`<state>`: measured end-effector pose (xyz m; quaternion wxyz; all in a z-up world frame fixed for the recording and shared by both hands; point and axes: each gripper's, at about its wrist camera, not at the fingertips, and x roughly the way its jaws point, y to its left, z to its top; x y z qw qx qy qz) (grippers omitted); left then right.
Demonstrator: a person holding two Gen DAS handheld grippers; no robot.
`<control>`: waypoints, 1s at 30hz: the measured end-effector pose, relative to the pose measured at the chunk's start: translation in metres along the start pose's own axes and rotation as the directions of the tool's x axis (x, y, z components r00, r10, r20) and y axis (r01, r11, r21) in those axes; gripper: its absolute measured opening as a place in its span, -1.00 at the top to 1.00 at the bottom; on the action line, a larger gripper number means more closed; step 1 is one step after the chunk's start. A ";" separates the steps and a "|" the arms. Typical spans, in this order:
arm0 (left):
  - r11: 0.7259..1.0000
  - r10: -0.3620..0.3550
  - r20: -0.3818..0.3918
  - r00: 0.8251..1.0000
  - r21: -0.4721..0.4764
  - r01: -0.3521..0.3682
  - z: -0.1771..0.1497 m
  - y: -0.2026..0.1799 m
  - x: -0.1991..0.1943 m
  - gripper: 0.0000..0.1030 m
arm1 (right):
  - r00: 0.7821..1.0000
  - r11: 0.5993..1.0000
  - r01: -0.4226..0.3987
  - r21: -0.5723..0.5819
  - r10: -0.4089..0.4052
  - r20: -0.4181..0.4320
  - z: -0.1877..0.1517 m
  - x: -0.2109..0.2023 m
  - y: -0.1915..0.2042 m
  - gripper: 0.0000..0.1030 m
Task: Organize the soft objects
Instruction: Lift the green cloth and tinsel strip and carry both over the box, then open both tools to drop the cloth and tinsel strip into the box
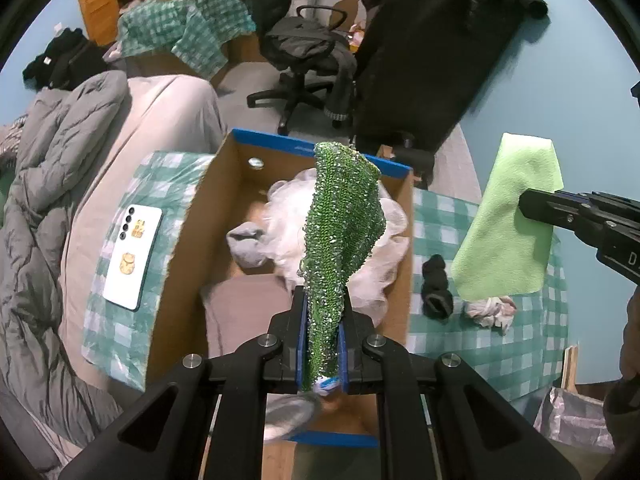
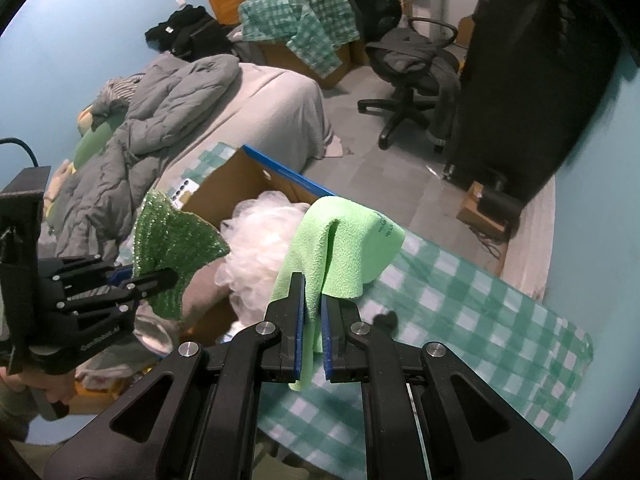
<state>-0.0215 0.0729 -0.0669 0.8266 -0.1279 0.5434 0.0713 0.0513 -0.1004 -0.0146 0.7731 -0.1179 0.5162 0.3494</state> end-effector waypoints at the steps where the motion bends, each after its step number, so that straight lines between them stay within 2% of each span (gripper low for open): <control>1: 1.000 0.002 -0.004 1.000 -0.006 -0.002 0.001 0.005 0.002 0.77 | 1.000 1.000 -0.006 -0.002 0.006 -0.004 0.002 0.004 0.002 0.86; 13: 0.999 0.027 -0.069 0.997 -0.039 -0.030 0.004 0.048 0.038 0.76 | 0.993 0.996 -0.086 -0.014 0.085 -0.084 0.019 0.049 0.037 0.86; 21: 0.996 0.035 -0.108 0.994 -0.074 -0.043 0.005 0.067 0.055 0.74 | 0.974 0.988 -0.149 -0.040 0.140 -0.180 0.007 0.082 0.066 0.86; 25: 0.994 0.050 -0.115 0.992 -0.093 -0.061 0.003 0.072 0.057 0.41 | 0.962 0.985 -0.163 -0.047 0.149 -0.228 -0.001 0.096 0.074 0.86; 27: 0.994 0.060 -0.106 0.993 -0.088 -0.070 0.002 0.073 0.054 0.32 | 0.958 0.985 -0.167 -0.047 0.151 -0.245 -0.003 0.100 0.076 0.85; 29: 0.994 0.071 -0.107 0.992 -0.077 -0.079 0.001 0.072 0.052 0.15 | 0.956 0.984 -0.167 -0.054 0.148 -0.253 -0.006 0.100 0.078 0.76; 30: 0.994 0.075 -0.104 0.992 -0.071 -0.083 0.000 0.071 0.051 0.12 | 0.955 0.984 -0.170 -0.056 0.151 -0.255 -0.005 0.100 0.078 0.60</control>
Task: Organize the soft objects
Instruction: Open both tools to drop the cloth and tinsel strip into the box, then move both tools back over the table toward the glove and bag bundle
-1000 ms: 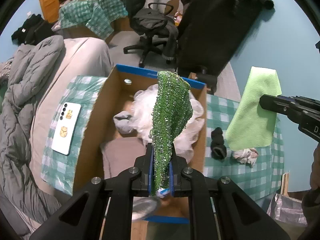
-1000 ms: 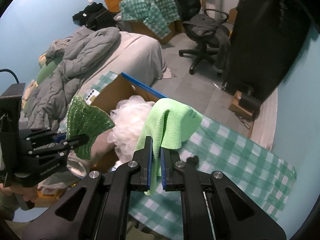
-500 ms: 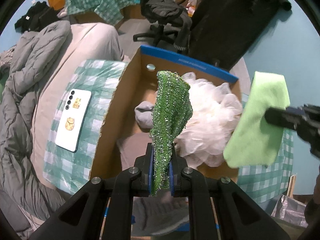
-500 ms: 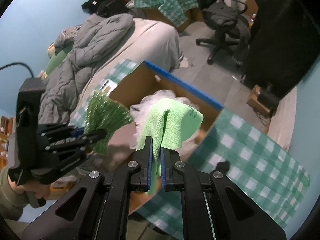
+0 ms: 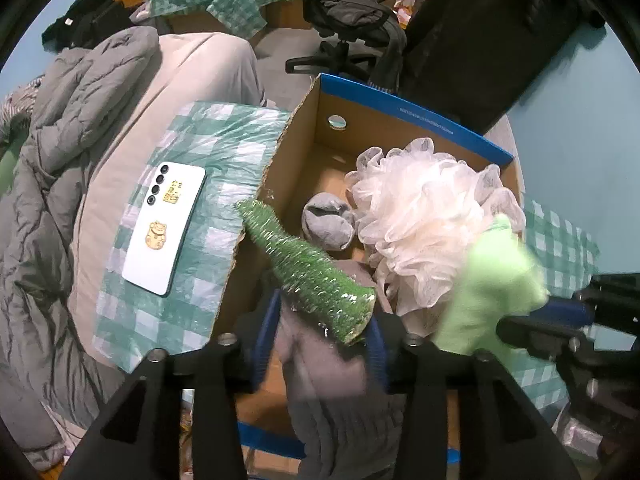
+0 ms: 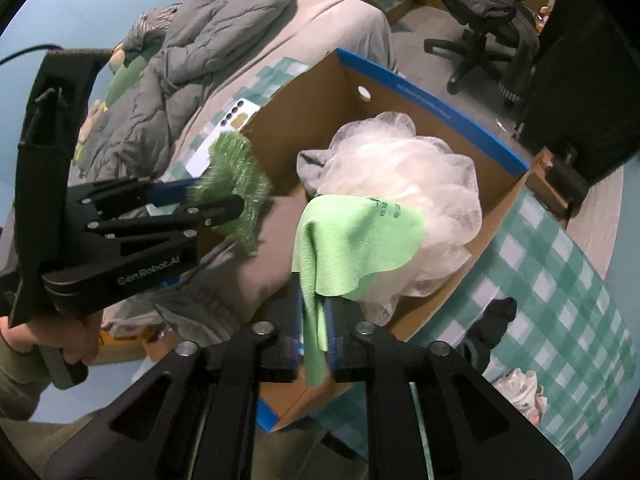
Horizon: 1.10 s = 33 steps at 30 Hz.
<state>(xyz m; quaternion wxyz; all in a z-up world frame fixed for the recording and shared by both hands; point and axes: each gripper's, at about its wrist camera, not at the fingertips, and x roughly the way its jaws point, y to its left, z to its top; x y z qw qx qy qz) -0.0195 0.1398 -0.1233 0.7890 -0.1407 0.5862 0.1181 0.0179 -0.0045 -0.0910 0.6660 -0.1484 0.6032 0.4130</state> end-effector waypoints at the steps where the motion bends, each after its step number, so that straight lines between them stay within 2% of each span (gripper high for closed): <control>1: 1.000 0.007 0.003 1.000 0.007 -0.007 -0.001 0.000 0.000 0.09 | 1.000 1.000 -0.003 0.002 0.003 0.001 -0.001 -0.001 0.000 0.31; 3: 1.000 0.016 0.003 1.000 0.018 -0.016 -0.003 -0.003 -0.002 0.07 | 1.000 1.000 -0.007 0.005 0.007 0.011 -0.002 -0.005 0.001 0.09; 7: 0.999 0.028 0.007 1.000 0.027 -0.028 -0.005 -0.007 -0.006 0.01 | 0.999 1.000 0.006 0.004 -0.006 0.036 -0.004 -0.014 0.000 -0.06; 17: 0.999 0.010 0.035 0.999 0.032 -0.011 -0.008 -0.026 -0.027 -0.01 | 0.995 0.998 0.064 0.014 -0.065 0.079 -0.012 -0.041 -0.015 -0.08; 21: 0.999 0.006 0.051 0.999 0.054 -0.009 -0.007 -0.039 -0.037 -0.02 | 0.992 0.996 0.083 0.024 -0.085 0.098 -0.017 -0.053 -0.025 -0.12; 24: 0.997 0.003 0.072 0.997 0.075 -0.009 -0.006 -0.049 -0.046 -0.15 | 0.989 0.994 0.102 0.030 -0.105 0.108 -0.021 -0.061 -0.031 -0.13; 33: 0.991 -0.012 0.083 0.996 0.137 0.000 -0.006 -0.084 -0.052 -0.16 | 0.982 0.988 0.135 0.069 -0.143 0.122 -0.039 -0.080 -0.058 -0.13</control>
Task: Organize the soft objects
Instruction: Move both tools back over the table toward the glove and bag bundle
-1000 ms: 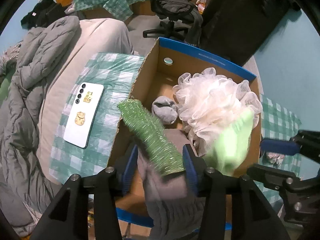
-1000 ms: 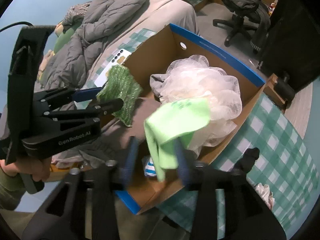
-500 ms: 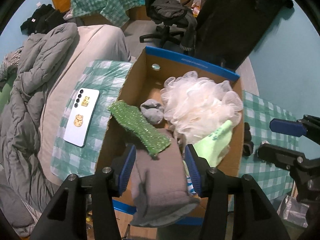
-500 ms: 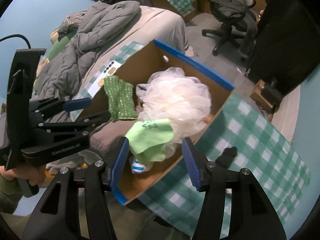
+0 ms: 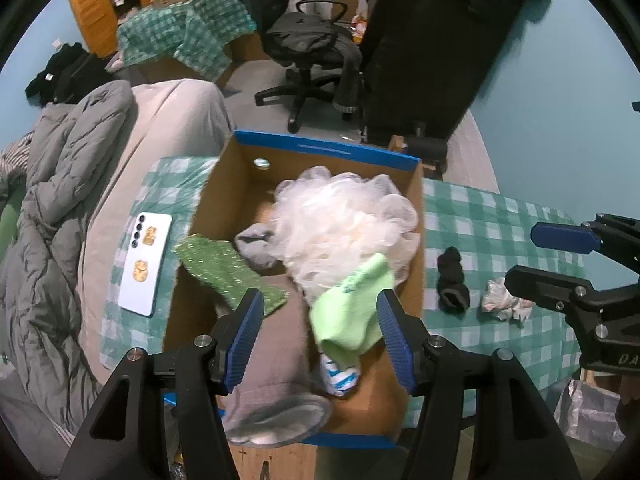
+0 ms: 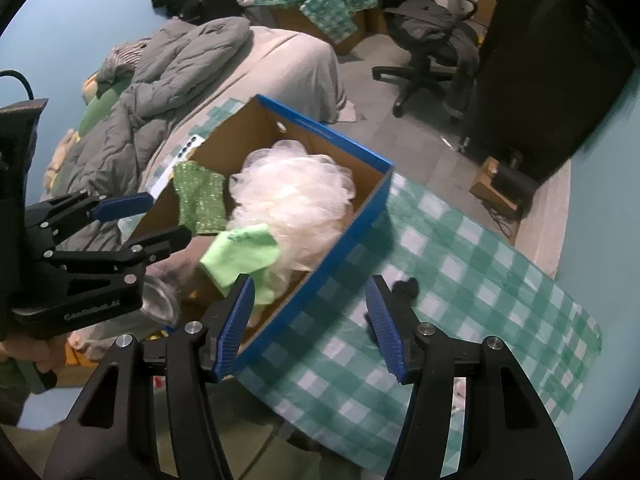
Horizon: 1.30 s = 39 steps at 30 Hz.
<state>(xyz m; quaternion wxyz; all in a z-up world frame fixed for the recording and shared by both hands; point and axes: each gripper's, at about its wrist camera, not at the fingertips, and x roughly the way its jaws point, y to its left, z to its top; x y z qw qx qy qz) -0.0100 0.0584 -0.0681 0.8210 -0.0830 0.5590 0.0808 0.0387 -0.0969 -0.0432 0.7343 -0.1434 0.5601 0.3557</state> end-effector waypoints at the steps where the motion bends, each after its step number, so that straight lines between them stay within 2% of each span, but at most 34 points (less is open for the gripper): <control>1: 1.000 -0.003 -0.003 1.000 0.009 0.003 0.001 -0.006 0.000 -0.17 | 1.000 1.000 0.004 0.007 -0.004 0.002 -0.002 -0.002 -0.004 -0.13; 10: 0.996 -0.035 -0.009 0.999 0.076 0.035 0.007 -0.043 0.003 -0.18 | 0.999 0.997 0.041 0.062 -0.041 0.002 -0.020 -0.014 -0.038 -0.13; 25: 0.974 -0.100 -0.040 0.994 0.200 0.106 0.017 -0.114 0.019 -0.37 | 0.994 0.979 0.106 0.174 -0.102 -0.035 -0.058 -0.022 -0.108 -0.14; 31: 0.962 -0.113 -0.085 0.990 0.238 0.131 0.014 -0.135 0.037 -0.42 | 0.992 0.966 0.119 0.229 -0.109 -0.058 -0.078 -0.018 -0.137 -0.14; 39: 0.961 -0.137 -0.165 0.977 0.216 0.171 0.006 -0.147 0.065 -0.44 | 0.994 0.963 0.103 0.248 -0.088 -0.072 -0.099 -0.005 -0.161 -0.14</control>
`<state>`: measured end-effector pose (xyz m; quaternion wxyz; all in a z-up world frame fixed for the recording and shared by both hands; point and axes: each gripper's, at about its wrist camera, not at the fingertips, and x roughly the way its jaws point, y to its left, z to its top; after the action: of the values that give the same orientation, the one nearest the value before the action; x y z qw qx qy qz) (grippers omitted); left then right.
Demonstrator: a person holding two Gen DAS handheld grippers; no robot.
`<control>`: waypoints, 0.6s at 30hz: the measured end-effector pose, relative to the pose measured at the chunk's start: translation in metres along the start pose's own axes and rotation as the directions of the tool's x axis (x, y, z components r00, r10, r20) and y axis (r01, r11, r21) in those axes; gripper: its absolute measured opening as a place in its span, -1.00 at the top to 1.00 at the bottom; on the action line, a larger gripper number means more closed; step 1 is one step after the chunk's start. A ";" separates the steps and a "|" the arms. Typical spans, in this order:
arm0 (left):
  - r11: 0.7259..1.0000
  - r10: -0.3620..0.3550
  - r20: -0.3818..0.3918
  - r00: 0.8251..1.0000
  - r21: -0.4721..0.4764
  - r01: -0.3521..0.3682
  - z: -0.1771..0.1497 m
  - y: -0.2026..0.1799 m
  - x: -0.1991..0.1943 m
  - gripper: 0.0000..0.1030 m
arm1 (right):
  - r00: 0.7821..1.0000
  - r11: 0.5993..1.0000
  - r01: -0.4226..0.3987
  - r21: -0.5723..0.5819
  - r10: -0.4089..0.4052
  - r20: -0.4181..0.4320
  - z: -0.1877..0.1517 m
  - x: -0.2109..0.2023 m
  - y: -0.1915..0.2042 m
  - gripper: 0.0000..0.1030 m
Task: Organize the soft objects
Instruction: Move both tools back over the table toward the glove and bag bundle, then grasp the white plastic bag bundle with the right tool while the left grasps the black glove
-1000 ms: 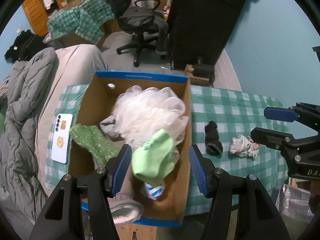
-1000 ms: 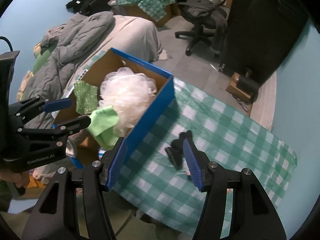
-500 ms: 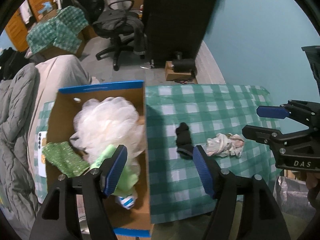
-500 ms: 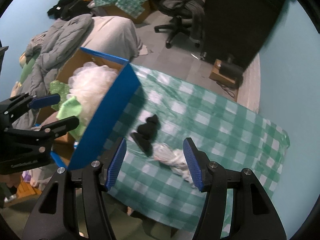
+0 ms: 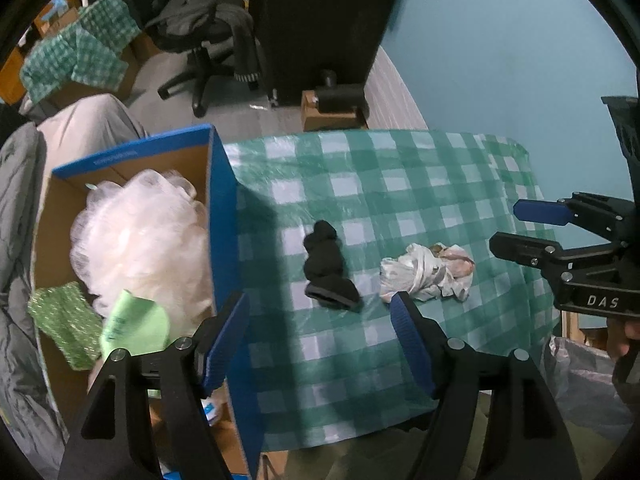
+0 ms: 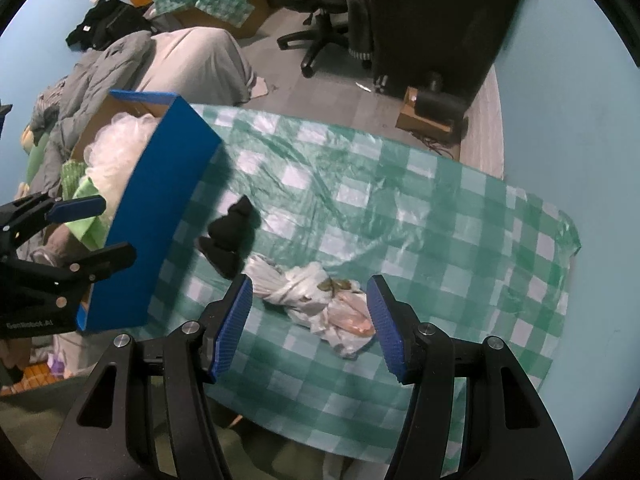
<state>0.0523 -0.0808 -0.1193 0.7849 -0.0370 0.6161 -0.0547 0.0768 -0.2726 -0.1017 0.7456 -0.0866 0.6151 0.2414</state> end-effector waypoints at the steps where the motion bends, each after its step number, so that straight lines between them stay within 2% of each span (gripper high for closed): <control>1: 1.000 -0.007 -0.009 1.000 -0.006 0.006 0.000 -0.001 0.004 -0.44 | 1.000 1.000 0.000 -0.005 0.000 -0.004 -0.002 0.004 -0.002 -0.14; 9: 0.999 -0.025 -0.045 0.999 -0.041 0.024 -0.001 -0.005 0.031 -0.44 | 0.999 0.998 -0.005 -0.068 0.002 -0.039 -0.012 0.035 -0.001 -0.14; 18: 1.000 0.007 -0.077 0.997 -0.002 -0.007 -0.005 -0.014 0.059 -0.44 | 0.996 0.979 -0.010 -0.203 -0.008 -0.088 -0.020 0.069 0.012 -0.14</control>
<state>0.0610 -0.1024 -0.1752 0.7606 -0.0335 0.6462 -0.0528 0.0626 -0.2534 -0.1704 0.7049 -0.1723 0.6195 0.2995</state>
